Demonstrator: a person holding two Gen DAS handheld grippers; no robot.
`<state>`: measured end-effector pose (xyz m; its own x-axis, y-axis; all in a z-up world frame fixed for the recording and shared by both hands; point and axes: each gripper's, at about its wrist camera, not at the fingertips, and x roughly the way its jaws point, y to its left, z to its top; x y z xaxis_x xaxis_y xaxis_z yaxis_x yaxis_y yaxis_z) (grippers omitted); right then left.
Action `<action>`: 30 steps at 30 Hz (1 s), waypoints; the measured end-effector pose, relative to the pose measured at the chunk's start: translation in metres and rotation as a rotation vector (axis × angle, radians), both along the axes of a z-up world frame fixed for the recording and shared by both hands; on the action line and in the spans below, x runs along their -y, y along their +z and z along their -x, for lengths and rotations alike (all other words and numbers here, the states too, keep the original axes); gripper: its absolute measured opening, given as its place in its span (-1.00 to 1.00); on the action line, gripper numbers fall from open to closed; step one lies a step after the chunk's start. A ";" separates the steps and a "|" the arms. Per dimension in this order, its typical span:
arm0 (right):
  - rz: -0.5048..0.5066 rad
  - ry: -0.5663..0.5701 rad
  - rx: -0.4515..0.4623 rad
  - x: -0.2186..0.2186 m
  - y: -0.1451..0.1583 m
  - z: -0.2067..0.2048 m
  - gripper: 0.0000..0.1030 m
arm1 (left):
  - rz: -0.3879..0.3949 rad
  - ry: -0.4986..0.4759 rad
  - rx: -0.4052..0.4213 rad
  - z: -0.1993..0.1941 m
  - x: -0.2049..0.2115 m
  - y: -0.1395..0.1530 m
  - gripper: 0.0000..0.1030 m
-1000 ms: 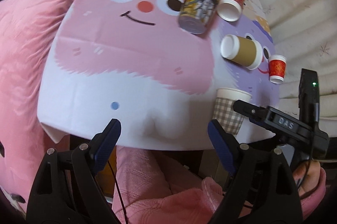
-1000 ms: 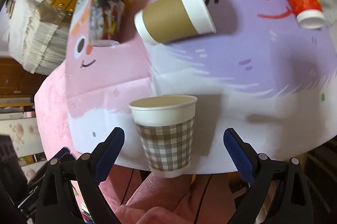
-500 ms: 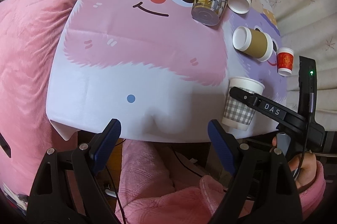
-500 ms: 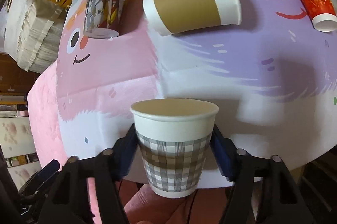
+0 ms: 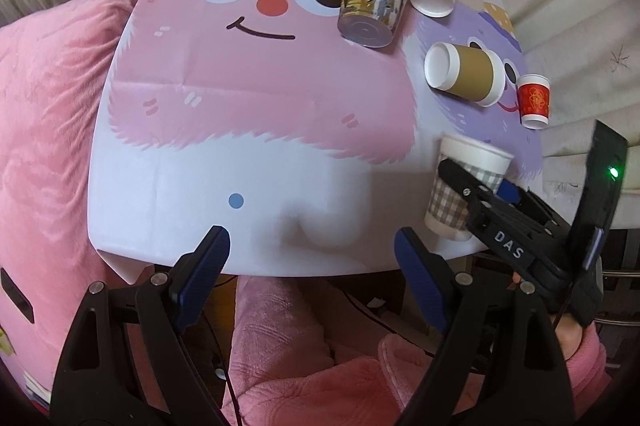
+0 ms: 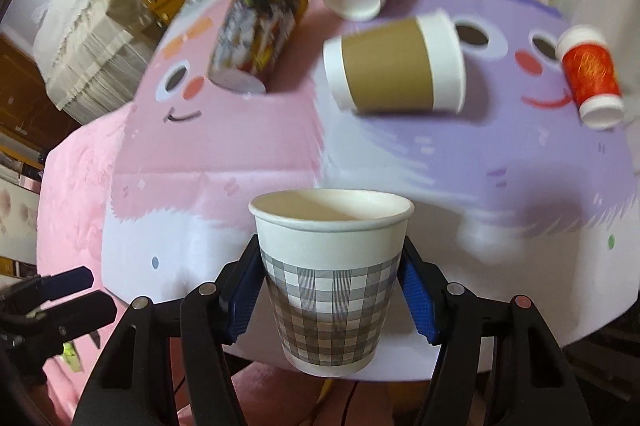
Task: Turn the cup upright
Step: 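Grasp the grey-checkered cup with the right gripper while the left gripper releases it, then rotate the cup upright with the right gripper and lower it to the table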
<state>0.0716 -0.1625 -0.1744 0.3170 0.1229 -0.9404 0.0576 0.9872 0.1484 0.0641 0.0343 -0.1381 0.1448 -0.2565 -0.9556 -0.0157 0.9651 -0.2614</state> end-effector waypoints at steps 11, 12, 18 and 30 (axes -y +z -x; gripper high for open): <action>0.074 0.053 0.414 0.004 0.033 0.041 0.26 | -0.027 0.015 0.037 0.004 0.000 0.008 0.61; 0.092 0.059 0.441 0.006 0.037 0.046 0.26 | -0.035 0.017 0.048 0.005 -0.001 0.009 0.61; 0.205 0.088 0.602 -0.004 0.039 0.063 0.27 | -0.057 0.029 0.100 0.011 -0.003 0.020 0.61; 0.242 0.113 0.611 -0.010 0.017 0.056 0.29 | -0.077 0.037 0.087 0.022 0.000 0.019 0.61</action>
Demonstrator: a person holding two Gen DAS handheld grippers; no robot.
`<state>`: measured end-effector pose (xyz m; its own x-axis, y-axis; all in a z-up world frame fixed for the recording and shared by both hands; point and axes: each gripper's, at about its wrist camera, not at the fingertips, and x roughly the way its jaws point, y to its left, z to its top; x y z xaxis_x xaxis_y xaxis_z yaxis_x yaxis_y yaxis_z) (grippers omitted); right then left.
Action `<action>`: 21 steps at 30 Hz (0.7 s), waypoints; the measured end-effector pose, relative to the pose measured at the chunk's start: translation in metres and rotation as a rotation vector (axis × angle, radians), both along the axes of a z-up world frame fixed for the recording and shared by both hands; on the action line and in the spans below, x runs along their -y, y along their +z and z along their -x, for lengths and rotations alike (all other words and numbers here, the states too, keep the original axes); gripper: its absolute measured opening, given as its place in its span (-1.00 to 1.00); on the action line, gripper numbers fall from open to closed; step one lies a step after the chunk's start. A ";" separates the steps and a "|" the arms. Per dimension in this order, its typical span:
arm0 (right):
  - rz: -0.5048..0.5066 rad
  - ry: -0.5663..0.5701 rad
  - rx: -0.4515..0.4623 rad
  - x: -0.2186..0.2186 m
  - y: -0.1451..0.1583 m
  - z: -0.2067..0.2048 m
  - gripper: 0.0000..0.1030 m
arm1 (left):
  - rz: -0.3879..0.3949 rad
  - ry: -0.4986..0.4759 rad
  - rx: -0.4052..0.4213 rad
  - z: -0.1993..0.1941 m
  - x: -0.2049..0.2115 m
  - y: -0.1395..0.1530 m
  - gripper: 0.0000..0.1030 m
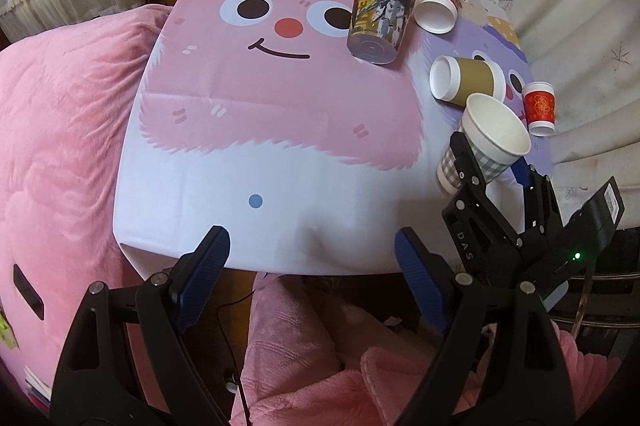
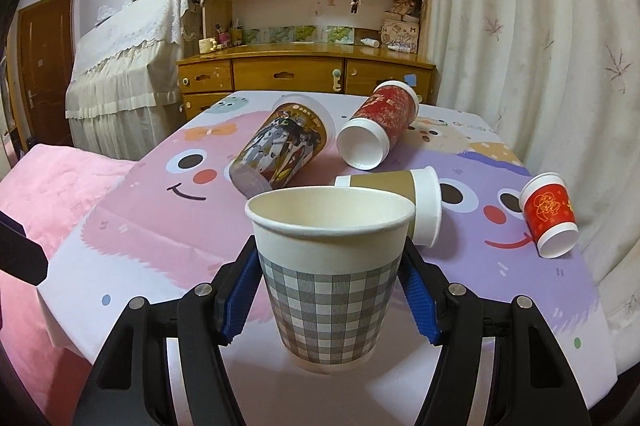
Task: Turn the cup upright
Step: 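Rotate the cup upright with the right gripper and lower it to the table, then open the right gripper and withdraw it from the upright cup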
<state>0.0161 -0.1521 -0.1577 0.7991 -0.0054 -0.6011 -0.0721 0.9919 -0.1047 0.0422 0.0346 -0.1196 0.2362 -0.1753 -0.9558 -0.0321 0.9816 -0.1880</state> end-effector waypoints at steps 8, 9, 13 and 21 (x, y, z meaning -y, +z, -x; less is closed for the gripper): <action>-0.021 0.013 -0.027 0.009 -0.003 0.000 0.48 | 0.005 -0.009 -0.011 -0.001 0.011 -0.002 0.61; -0.024 0.017 -0.026 0.010 -0.003 0.001 0.49 | 0.004 -0.012 -0.011 -0.001 0.013 -0.002 0.61; -0.049 0.032 -0.041 0.013 -0.002 0.001 0.66 | 0.002 -0.020 -0.012 0.000 0.019 -0.002 0.61; -0.114 0.080 -0.164 0.025 -0.002 0.003 0.86 | 0.003 -0.007 -0.025 -0.001 0.024 -0.005 0.61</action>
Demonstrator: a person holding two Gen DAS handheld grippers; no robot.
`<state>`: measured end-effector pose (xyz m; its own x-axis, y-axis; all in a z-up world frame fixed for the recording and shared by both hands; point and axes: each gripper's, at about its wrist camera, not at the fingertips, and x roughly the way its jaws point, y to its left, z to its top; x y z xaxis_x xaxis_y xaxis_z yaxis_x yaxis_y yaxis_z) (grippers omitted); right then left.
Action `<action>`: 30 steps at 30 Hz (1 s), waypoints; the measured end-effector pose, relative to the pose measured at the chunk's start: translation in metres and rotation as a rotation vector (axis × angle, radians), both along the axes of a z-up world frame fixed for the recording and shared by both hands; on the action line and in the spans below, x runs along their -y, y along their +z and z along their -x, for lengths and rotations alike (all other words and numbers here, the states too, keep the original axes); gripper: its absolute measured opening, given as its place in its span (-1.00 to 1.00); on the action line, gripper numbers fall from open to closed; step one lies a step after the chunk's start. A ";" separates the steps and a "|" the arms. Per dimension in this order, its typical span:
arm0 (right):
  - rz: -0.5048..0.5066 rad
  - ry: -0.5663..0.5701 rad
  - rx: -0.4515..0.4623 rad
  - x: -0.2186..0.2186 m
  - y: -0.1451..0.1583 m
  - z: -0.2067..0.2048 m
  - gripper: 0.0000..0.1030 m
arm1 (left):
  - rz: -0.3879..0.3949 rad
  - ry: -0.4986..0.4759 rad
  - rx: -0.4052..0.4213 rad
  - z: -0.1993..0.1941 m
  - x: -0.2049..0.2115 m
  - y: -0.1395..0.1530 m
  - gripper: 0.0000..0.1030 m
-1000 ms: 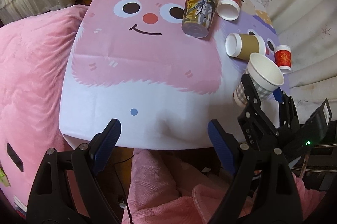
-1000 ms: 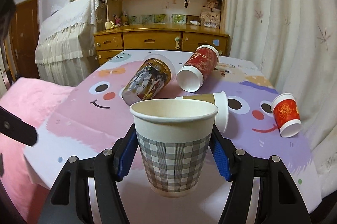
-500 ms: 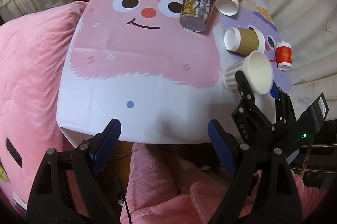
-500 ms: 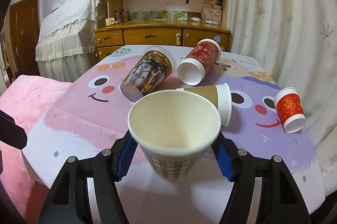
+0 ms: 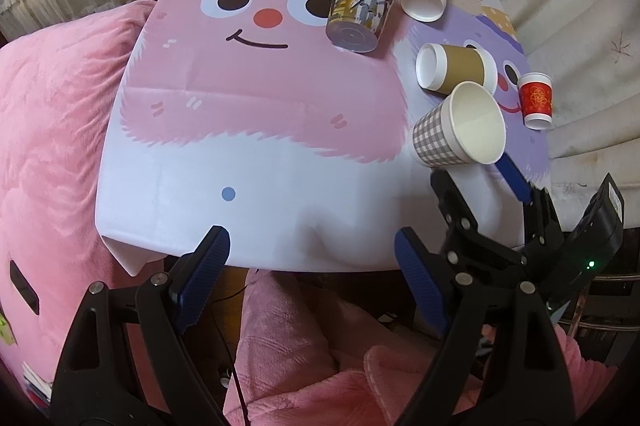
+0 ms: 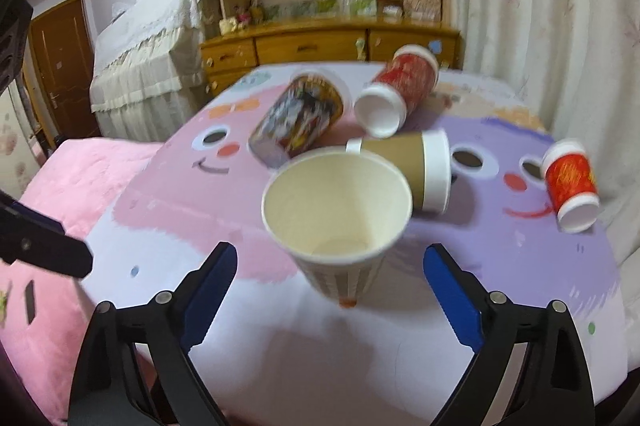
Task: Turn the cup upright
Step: 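Open the right gripper and withdraw it from the upright cup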
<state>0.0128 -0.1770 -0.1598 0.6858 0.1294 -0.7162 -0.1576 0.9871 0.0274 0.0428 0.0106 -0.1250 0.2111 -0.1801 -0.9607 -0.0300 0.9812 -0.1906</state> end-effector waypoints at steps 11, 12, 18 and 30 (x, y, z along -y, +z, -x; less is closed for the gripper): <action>-0.116 -0.085 -0.321 0.065 -0.002 0.020 0.86 | -0.003 -0.028 0.042 0.007 0.012 0.003 0.60; -0.110 -0.087 -0.344 0.070 0.001 0.022 0.86 | -0.015 -0.038 0.054 0.008 0.015 0.007 0.61; -0.162 -0.039 -0.391 0.081 0.051 0.033 0.86 | -0.077 -0.137 0.145 0.015 0.033 0.044 0.61; -0.330 -0.187 -0.292 0.081 0.150 0.041 0.96 | 0.019 -0.041 0.354 0.035 0.043 0.123 0.61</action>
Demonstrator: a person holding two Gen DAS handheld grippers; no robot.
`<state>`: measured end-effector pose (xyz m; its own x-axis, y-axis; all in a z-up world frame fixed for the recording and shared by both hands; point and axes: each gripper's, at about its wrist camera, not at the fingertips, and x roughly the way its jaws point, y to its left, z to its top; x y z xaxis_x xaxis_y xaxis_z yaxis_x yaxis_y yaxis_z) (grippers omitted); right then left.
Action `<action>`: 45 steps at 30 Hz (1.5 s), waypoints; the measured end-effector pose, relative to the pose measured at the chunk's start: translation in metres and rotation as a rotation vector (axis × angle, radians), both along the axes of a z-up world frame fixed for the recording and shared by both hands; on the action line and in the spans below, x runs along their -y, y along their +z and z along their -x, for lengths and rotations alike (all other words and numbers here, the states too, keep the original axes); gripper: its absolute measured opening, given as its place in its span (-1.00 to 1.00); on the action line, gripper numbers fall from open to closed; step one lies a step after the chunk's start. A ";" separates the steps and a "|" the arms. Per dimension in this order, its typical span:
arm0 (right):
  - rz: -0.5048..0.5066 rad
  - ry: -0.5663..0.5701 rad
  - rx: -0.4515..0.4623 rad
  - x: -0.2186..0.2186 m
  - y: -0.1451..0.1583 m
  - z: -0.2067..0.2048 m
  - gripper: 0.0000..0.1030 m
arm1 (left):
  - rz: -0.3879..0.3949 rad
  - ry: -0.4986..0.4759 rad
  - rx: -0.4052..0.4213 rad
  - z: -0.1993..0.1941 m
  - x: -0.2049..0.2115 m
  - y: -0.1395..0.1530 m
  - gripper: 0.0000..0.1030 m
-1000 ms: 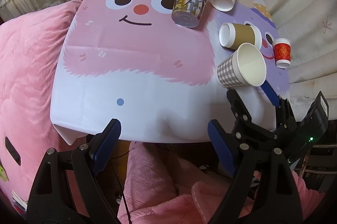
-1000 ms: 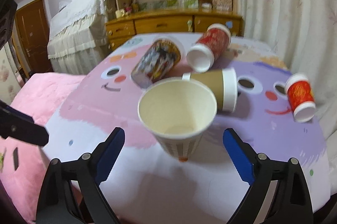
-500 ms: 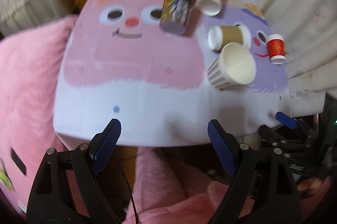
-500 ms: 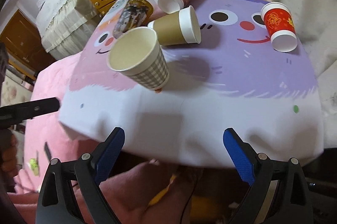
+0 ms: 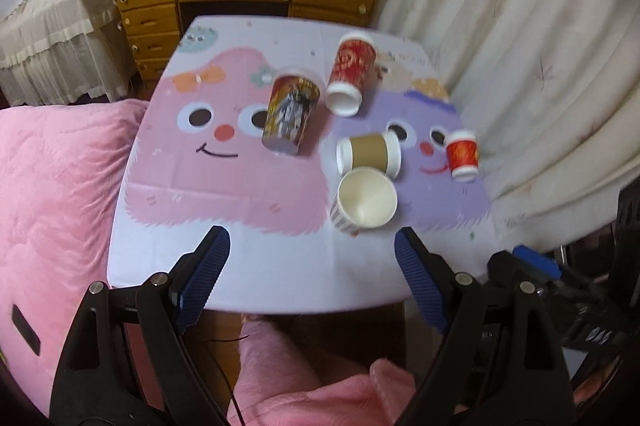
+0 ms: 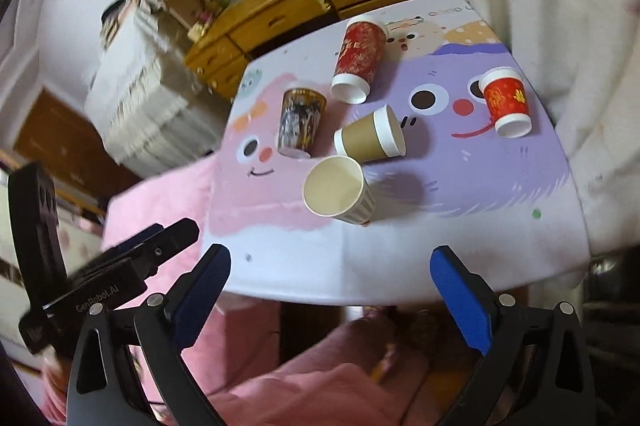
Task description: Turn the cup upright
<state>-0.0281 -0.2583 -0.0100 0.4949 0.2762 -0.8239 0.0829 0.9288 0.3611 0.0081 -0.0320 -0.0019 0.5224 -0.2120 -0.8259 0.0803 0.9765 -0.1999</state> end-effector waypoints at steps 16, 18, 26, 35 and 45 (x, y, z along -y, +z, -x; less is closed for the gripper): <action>0.161 -0.040 0.055 -0.011 0.017 0.067 0.99 | -0.106 0.032 0.010 0.039 0.014 -0.001 0.61; 0.171 -0.048 0.066 -0.012 0.020 0.071 0.99 | -0.114 0.023 0.005 0.038 0.016 -0.002 0.61; 0.201 -0.035 0.089 -0.020 0.029 0.067 0.99 | -0.125 0.031 -0.008 0.041 0.015 -0.005 0.66; 0.227 -0.025 0.087 -0.024 0.031 0.059 0.99 | -0.144 0.044 -0.010 0.043 0.013 -0.008 0.99; 0.246 -0.008 0.083 -0.027 0.030 0.056 0.99 | -0.150 0.044 -0.017 0.040 0.012 -0.010 0.99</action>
<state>-0.0838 -0.2312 0.0198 0.5651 0.0684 -0.8222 0.0700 0.9890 0.1303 -0.0322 -0.0440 -0.0122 0.5140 -0.0631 -0.8555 0.0350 0.9980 -0.0526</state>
